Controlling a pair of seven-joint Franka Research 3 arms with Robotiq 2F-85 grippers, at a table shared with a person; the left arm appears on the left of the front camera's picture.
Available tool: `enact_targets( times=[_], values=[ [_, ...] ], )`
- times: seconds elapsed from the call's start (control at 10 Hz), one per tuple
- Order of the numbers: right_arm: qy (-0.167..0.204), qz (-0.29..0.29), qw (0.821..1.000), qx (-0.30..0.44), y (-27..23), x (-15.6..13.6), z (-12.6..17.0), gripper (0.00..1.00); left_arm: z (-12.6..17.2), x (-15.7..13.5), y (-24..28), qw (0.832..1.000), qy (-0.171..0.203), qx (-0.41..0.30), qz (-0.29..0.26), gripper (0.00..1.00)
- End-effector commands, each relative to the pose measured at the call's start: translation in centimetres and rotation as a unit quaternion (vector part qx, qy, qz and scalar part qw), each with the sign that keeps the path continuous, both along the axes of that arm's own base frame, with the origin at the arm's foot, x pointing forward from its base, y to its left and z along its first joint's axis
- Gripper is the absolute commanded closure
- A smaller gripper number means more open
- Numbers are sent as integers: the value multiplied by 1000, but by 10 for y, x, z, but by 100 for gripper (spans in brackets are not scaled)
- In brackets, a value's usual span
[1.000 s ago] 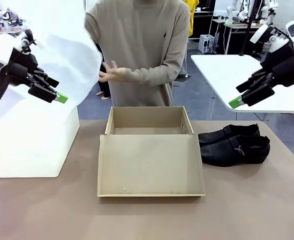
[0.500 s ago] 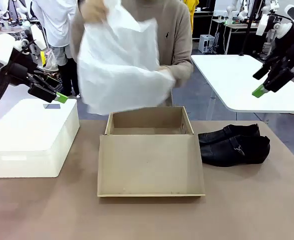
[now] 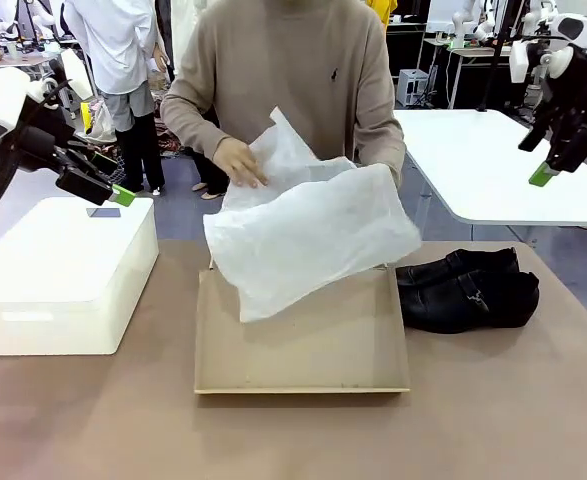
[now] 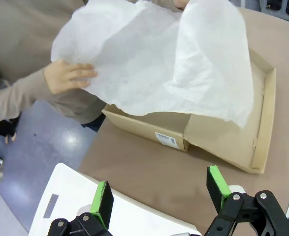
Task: Pack the shoes into the box.
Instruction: Place one shoe of the Shoes into the Shoes Box.
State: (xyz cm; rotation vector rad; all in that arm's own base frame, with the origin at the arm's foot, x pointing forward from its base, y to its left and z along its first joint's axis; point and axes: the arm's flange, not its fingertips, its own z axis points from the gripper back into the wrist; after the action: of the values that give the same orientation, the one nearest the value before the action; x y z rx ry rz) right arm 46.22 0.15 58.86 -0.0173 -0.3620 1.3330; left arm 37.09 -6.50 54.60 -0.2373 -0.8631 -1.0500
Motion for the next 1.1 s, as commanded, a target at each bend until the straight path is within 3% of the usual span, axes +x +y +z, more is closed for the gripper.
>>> enact_targets(
  times=[0.0, 0.2, 0.3, 0.7, 1.0],
  values=[
    [11, 15, 999, -27, -4, 23, 3, 0, -1, 1, 2, 1000, -2, -5, -9, 0],
    [24, 8, 999, -24, -3, 36, -4, 0, -1, 1, 2, 1000, -2, -5, -9, 0],
    [22, -12, 999, -22, -1, 35, -5, 0, -1, 1, 2, 1000, -2, -5, -9, 0],
    [16, -1, 1000, -20, -1, 29, -10, 0, -1, 1, 2, 1000, -2, -5, -9, 0],
    [0, -5, 1000, -17, -4, 55, -25, 0, -1, 1, 2, 1000, -2, -5, -9, 0]
  ],
)
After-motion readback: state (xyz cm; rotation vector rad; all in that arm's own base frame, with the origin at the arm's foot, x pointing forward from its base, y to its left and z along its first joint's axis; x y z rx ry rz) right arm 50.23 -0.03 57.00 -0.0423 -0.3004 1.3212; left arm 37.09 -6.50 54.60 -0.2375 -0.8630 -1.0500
